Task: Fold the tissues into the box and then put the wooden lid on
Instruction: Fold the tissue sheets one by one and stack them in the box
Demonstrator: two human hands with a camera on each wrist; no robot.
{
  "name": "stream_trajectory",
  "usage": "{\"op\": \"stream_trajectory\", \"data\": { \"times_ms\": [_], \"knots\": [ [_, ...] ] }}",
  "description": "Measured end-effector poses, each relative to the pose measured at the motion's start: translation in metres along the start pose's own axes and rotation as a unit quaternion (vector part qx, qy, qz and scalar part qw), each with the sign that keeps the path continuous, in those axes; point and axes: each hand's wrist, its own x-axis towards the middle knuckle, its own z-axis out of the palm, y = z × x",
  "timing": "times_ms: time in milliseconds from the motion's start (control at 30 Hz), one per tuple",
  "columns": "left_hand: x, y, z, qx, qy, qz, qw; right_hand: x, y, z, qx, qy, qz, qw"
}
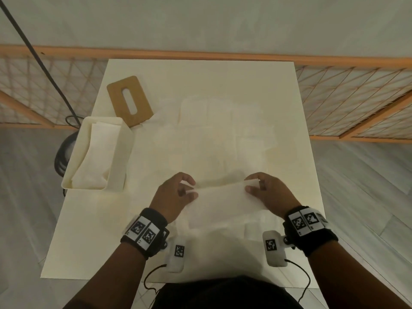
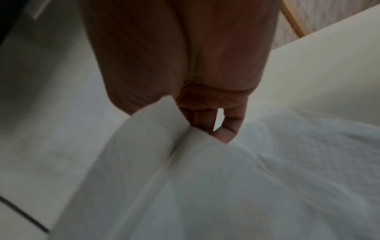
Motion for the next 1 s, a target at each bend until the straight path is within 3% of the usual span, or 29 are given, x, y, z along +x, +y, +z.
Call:
{"op": "stream_trajectory", "data": {
  "times_ms": [233,433,600,767,867,1000],
  "knots": [
    [0.0,-0.036,0.023,0.129,-0.014,0.017,0.991,0.02,0.028,0.028,-0.156,0.011,0.018,0.988],
    [0.006,-0.035,0.04,0.264,0.012,0.098,0.959,0.063,-0.002,0.029,-0.213,0.128,0.003,0.969],
    [0.016,-0.014,0.05,0.34,-0.032,0.089,0.936,0.098,-0.035,0.046,-0.25,0.068,-0.017,0.966],
    [0.021,-0.011,0.054,0.37,-0.056,0.066,0.925,0.116,-0.063,0.07,-0.269,0.035,0.073,0.96],
    [0.021,-0.011,0.054,0.37,-0.062,0.068,0.924,0.122,-0.07,0.076,-0.273,0.003,0.077,0.959],
    [0.022,-0.012,0.053,0.353,-0.059,0.068,0.931,0.121,-0.072,0.073,-0.219,0.036,0.05,0.974]
  ]
}}
